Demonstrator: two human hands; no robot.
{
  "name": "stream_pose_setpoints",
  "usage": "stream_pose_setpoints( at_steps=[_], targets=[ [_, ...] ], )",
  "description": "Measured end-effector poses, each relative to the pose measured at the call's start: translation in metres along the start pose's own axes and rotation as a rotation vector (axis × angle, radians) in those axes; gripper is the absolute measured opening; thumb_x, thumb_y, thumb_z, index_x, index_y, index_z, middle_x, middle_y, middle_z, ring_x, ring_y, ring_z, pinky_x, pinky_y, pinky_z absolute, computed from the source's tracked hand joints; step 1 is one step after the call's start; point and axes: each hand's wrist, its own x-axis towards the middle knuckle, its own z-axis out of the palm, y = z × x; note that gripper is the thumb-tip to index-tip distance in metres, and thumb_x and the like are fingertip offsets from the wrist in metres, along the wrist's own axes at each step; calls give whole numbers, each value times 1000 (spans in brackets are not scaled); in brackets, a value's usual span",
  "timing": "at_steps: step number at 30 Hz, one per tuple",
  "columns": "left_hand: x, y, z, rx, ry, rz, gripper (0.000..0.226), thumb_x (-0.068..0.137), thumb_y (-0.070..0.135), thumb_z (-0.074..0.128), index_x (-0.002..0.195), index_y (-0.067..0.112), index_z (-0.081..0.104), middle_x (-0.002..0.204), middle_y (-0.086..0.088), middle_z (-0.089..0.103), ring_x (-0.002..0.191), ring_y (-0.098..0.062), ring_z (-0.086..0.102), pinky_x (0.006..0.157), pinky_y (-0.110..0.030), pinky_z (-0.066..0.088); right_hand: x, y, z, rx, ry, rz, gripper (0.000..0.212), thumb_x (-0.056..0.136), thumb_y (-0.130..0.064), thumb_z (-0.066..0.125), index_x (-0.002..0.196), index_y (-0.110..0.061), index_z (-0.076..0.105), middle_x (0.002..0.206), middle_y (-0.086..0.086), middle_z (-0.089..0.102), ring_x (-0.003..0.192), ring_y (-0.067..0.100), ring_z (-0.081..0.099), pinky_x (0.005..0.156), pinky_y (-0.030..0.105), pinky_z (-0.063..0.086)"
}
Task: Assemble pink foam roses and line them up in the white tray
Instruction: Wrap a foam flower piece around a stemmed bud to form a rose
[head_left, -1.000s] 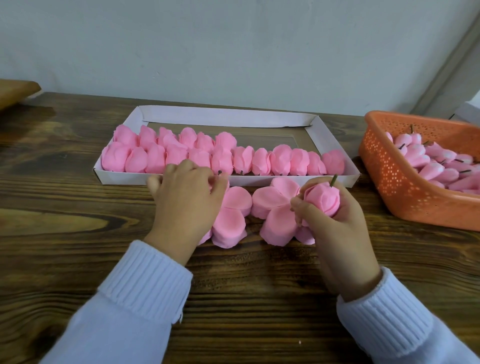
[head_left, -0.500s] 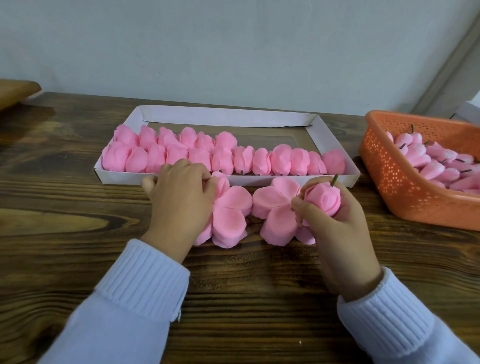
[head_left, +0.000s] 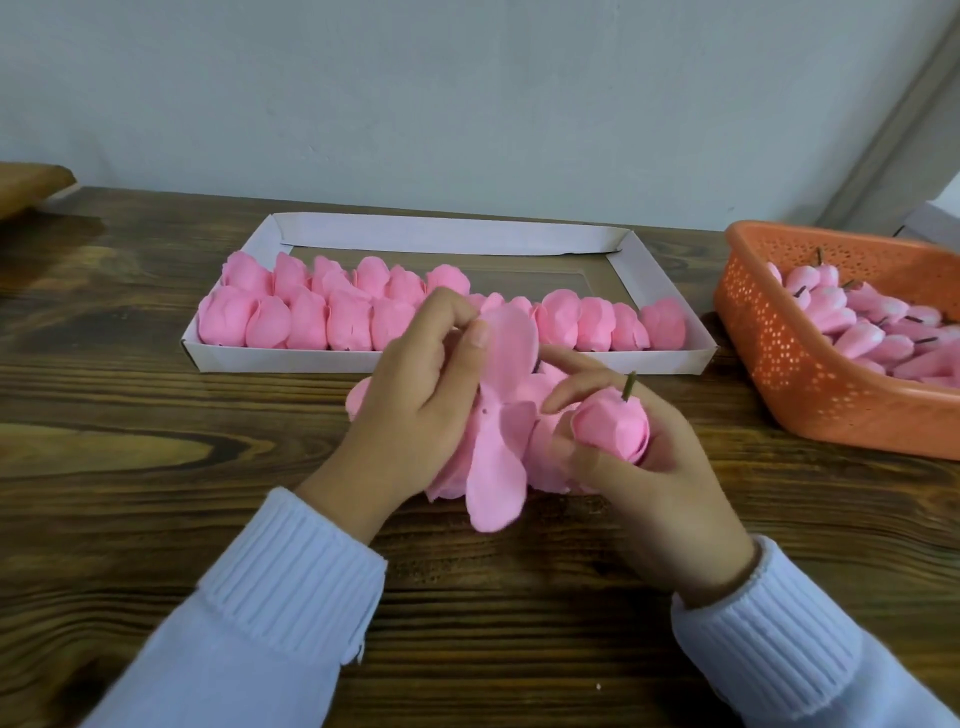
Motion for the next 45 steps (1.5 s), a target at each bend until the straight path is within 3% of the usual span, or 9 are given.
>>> stream_pose_setpoints(
  at_steps=[4, 14, 20, 22, 27, 31, 34, 39, 45],
  targets=[
    [-1, 3, 8, -110, -30, -86, 17, 95, 26, 43, 79, 20, 44, 52, 6, 36, 46, -6, 36, 47, -18, 31, -1, -1, 1, 172, -153, 103, 16, 70, -16, 68, 86, -17, 70, 73, -13, 64, 53, 10, 49, 55, 22, 41],
    [3, 0, 2, -318, 21, -344, 17, 89, 13, 64, 74, 18, 58, 46, 4, 47, 39, -2, 34, 43, -12, 30, -1, -1, 0, 259, -271, 194, 17, 70, -16, 68, 87, -19, 70, 63, -3, 58, 50, 8, 45, 52, 20, 38],
    [3, 3, 5, -345, -17, -386, 14, 87, 17, 67, 75, 23, 64, 57, 5, 57, 55, -10, 49, 55, -19, 40, -1, -4, 2, 341, -303, 196, 46, 73, -12, 63, 118, -4, 61, 54, -17, 52, 51, 8, 40, 52, 20, 34],
    [5, 4, 3, -589, 27, -546, 8, 81, 32, 69, 76, 26, 68, 66, 3, 63, 60, -10, 58, 54, -18, 47, -1, -4, 2, 364, -225, 193, 46, 70, -12, 65, 116, -8, 66, 50, -13, 47, 50, 10, 39, 52, 21, 35],
    [8, 4, 2, -1261, -38, -855, 61, 75, 37, 61, 123, -1, 59, 97, -14, 66, 87, -23, 65, 77, -31, 55, -1, -3, 0, 249, -40, 85, 43, 72, -15, 66, 114, -23, 70, 65, -9, 57, 58, 6, 49, 58, 19, 44],
    [6, 3, 2, -1340, -105, -888, 33, 78, 23, 61, 93, -4, 73, 90, -13, 66, 79, -18, 66, 72, -26, 56, -2, -3, 0, 43, 48, 42, 44, 70, -25, 68, 114, -34, 69, 100, -5, 70, 88, 12, 64, 75, 29, 54],
    [4, 4, 4, -1312, -230, -844, 37, 80, 13, 62, 113, -3, 58, 101, -14, 58, 88, -20, 59, 82, -32, 48, -2, -4, 1, -27, 81, 32, 45, 70, -27, 68, 115, -35, 67, 106, -4, 70, 98, 17, 64, 88, 41, 54],
    [0, 2, 10, -1112, -322, -780, 43, 80, 13, 62, 119, -4, 62, 116, -18, 62, 100, -21, 60, 82, -31, 53, -2, -6, 2, -74, 68, 34, 40, 73, -19, 70, 112, -29, 69, 105, 0, 70, 97, 18, 65, 82, 30, 53],
    [-2, 5, 11, -920, -298, -724, 23, 82, 15, 57, 89, 16, 79, 91, 0, 76, 82, -7, 70, 64, -19, 55, -3, -5, 5, -253, 54, -65, 38, 76, -7, 66, 109, -26, 65, 105, -10, 66, 104, 16, 61, 93, 29, 47]
  ],
)
